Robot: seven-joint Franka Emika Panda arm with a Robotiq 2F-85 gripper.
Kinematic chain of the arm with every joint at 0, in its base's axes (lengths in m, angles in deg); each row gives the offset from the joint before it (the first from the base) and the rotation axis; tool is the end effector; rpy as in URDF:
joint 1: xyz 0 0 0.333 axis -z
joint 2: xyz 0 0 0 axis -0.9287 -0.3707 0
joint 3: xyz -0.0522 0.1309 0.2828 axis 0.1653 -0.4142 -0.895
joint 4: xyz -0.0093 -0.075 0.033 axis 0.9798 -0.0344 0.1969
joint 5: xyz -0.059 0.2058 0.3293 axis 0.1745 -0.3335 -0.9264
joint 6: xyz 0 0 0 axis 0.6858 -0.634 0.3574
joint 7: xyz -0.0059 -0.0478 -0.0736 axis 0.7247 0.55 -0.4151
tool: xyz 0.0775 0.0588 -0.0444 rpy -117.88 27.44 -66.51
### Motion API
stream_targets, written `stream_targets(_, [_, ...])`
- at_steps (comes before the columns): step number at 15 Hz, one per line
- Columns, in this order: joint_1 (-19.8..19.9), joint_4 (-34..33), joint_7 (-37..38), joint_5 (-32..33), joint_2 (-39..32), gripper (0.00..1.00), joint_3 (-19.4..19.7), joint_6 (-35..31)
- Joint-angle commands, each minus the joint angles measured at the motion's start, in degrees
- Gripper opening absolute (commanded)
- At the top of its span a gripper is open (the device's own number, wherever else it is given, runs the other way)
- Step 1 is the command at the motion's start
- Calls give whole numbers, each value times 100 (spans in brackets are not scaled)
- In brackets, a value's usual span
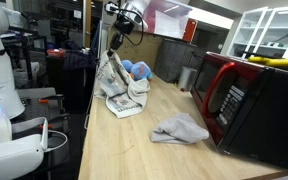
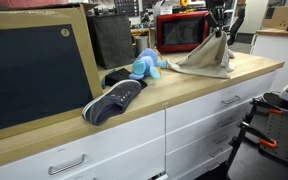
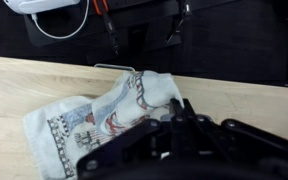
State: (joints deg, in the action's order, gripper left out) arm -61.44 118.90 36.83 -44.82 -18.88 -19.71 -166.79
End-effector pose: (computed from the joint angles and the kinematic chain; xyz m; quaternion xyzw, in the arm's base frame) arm 0.4553 -0.1006 0.4302 -0.9749 0.1265 0.1709 0.0659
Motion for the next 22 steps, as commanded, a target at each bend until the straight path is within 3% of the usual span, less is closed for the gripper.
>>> stream_targets(1, [-34, -231, 91, -199, 78, 0, -2, 693])
stream_targets(10, [-179, -684, -21, -384, 322, 0, -90, 2588])
stream_targets(11, [-199, -751, -201, -316, 330, 27, -95, 2773])
stream_targets(13, [-217, -902, -519, -220, 294, 34, -84, 3113])
stream_targets(16, [-193, -1182, -846, -101, 171, 59, -32, 3412])
stream_targets(21, [60, -1710, -522, -217, -391, 96, 218, 2652])
stream_targets(22, [111, -1751, -407, -188, -536, 99, 252, 2378])
